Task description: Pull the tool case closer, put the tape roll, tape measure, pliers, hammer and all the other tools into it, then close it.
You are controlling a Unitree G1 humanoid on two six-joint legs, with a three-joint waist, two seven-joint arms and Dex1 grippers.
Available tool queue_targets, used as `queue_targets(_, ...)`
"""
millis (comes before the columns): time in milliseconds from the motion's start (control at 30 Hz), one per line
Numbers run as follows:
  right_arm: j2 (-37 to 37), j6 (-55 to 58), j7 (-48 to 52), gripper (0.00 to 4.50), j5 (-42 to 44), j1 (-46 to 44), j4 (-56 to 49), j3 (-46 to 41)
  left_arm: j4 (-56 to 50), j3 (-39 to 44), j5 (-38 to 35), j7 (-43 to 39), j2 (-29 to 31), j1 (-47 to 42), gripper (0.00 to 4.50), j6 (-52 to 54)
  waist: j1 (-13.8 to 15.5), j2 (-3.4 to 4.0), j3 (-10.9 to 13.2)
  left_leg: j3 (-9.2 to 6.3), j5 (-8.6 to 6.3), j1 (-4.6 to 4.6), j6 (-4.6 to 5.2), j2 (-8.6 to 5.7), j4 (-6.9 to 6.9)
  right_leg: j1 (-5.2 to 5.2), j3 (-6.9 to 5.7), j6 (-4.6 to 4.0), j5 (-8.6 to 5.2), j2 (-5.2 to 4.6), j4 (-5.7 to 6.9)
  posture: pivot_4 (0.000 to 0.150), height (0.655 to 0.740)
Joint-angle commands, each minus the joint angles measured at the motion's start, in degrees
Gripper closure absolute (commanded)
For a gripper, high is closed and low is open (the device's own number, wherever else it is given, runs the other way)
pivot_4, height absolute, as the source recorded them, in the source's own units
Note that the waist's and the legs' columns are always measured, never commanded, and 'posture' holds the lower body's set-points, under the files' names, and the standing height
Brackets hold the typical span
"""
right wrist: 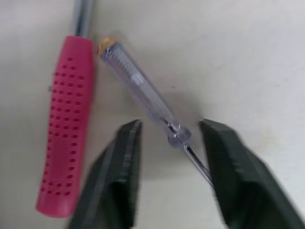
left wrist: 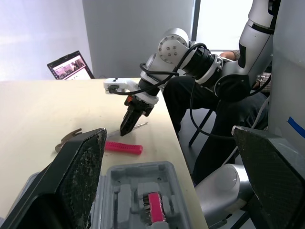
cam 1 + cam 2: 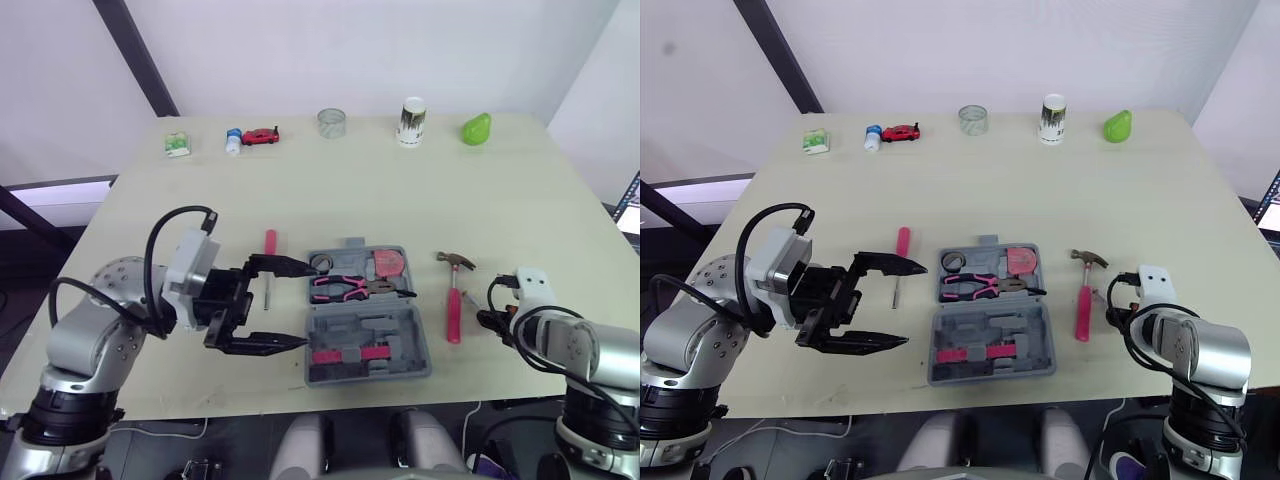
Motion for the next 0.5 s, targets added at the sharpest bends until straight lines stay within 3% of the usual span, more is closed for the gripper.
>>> queue_targets(33,-6.29,0.35,1.51,0.85,2.49,1.67,-5.69,2.77,-0.97,0.80,-0.40,0.28,0.28,-0.24,0.00,-0.08,0.22,0.03,0.02,-0.01,0.00,-0.02,0.00,0.00,0.00,0.00,-0.02,0.00,0.00,-0.02,0.00,0.150,0.7400)
queue_targets(233,-16.39,-13.47,8.24,0.85,6.08,11.02,-8.67,6.46,-0.83,0.74,-0.39,0.30,0.23,-0.39,0.00,-0.10,0.20,0.01,0.01,-0.07,-0.01,-0.07,0.01,-0.01,-0.02,-0.01,-0.08,0.01,-0.01,-0.01,-0.07,0.150,0.7400)
queue_targets(500,-18.49,-43.86,18.94,0.85,8.31,20.91,-2.47,6.64,-0.86,0.30,-0.69,0.19,0.00,-0.89,0.00,0.18,0.13,0.00,0.01,0.00,-0.01,-0.01,0.01,0.00,-0.03,0.00,0.00,0.02,-0.02,0.06,-0.05,0.150,0.7400)
